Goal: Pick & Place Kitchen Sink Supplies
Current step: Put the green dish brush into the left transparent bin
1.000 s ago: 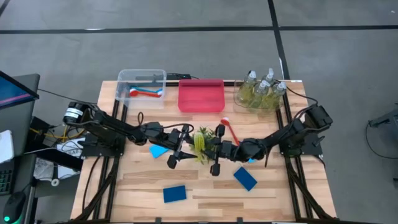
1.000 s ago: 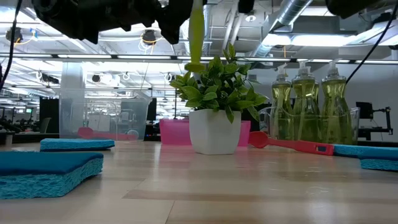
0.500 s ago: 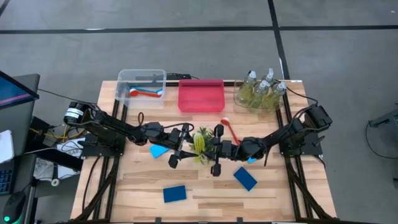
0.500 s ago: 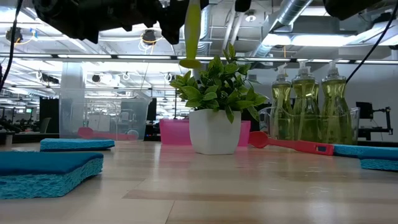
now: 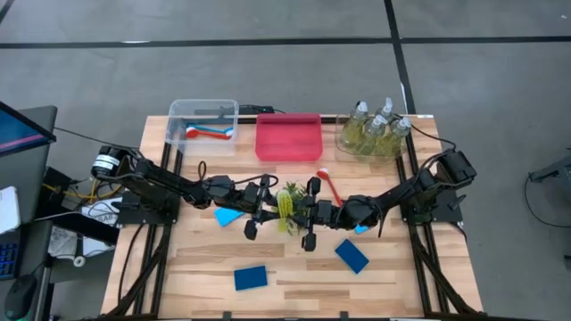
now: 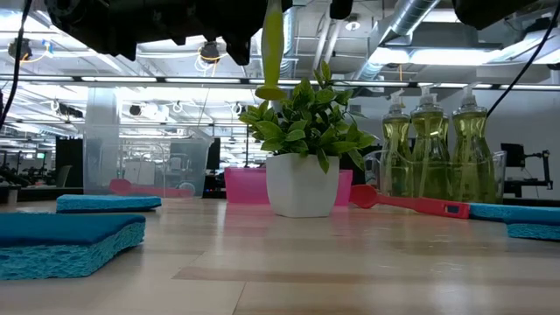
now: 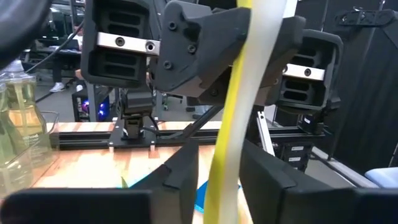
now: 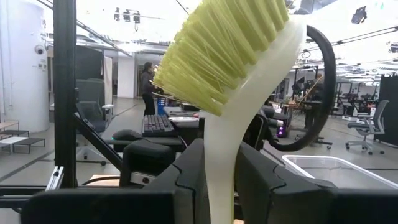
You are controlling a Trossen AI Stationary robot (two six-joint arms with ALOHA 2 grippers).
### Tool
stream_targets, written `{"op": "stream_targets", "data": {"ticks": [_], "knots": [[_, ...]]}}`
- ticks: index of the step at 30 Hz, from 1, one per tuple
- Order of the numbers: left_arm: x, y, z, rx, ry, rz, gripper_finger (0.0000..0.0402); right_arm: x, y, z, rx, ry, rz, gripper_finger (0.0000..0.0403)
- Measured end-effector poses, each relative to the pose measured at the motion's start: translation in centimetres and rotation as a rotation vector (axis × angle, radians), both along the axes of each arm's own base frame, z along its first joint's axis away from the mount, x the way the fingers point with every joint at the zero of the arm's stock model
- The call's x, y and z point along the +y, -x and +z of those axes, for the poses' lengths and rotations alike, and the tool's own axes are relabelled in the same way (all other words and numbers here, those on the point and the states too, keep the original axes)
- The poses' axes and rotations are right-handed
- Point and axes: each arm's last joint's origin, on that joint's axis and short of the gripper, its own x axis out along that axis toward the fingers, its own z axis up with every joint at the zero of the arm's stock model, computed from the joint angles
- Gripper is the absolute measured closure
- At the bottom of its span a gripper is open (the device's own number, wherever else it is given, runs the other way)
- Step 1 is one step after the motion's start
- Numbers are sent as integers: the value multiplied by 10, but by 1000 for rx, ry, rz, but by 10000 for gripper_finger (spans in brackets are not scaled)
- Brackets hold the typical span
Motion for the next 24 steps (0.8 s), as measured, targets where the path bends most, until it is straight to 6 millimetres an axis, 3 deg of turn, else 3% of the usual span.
{"op": "stream_targets", "data": {"ticks": [7,15,24], "knots": [[0,0,0,-1,-5,-5,354,0,0,0,0,-2,-3,340],[0,0,-1,4,-3,-4,338,0,0,-1,7,1,-2,340],[0,0,-1,5,-3,-2,352,0,0,-1,14,2,-4,340]]}}
